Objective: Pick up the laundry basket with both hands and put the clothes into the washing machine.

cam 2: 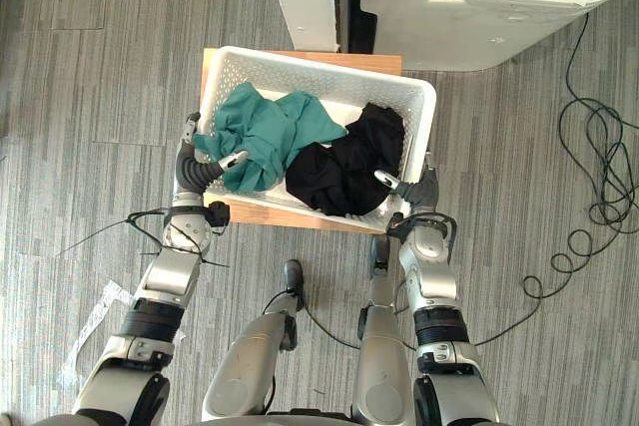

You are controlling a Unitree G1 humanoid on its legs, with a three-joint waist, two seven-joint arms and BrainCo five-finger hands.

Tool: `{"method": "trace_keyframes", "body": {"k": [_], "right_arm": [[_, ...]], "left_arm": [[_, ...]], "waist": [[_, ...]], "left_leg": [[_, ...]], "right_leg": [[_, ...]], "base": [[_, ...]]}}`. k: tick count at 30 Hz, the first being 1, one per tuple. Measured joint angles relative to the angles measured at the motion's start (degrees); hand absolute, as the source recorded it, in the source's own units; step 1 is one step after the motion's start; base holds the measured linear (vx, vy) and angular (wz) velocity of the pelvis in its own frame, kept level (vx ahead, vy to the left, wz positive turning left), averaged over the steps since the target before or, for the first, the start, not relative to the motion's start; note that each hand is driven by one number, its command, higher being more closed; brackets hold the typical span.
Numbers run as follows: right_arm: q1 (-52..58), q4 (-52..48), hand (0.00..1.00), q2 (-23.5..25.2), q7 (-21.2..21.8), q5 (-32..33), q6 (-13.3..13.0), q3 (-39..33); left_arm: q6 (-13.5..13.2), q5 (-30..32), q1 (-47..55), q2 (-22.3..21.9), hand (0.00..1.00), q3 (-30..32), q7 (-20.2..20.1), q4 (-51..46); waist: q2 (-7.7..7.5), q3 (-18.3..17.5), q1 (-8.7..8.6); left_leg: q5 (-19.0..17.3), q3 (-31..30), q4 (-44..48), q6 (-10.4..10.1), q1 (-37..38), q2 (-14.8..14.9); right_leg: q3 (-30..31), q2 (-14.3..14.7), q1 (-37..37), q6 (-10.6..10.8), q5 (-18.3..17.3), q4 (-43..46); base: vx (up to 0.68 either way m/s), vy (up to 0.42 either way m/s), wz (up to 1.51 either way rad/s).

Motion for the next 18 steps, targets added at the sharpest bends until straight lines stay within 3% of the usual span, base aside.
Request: {"method": "trace_keyframes", "body": {"k": [11, 18], "right_arm": [[6.59, -2.81, 0.00, 1.66, 2.24, -1.21, 0.15, -0.46], [8.06, -6.56, 0.00, 1.96, 2.27, -1.22, 1.06, -1.29]], "left_arm": [[0.27, 4.22, -0.20, -2.44, 0.00, 1.65, 2.67, -8.55], [4.24, 4.72, -8.02, -1.77, 0.00, 5.19, 2.38, 2.42]], "waist": [[1.09, -2.87, 0.03], [1.08, -2.88, 0.16]], "left_leg": [[-0.07, 0.49, 0.60, -0.09, -1.21, 0.58], [-0.32, 1.09, 1.91, -0.44, -3.23, 1.28]], "right_leg": [[1.46, 0.57, -1.18, -0.02, 0.00, 0.00], [1.98, 0.82, -2.86, -0.35, 0.28, 0.02]], "base": [[0.00, -0.024, -0.02], [0.00, -0.019, -0.02]]}}
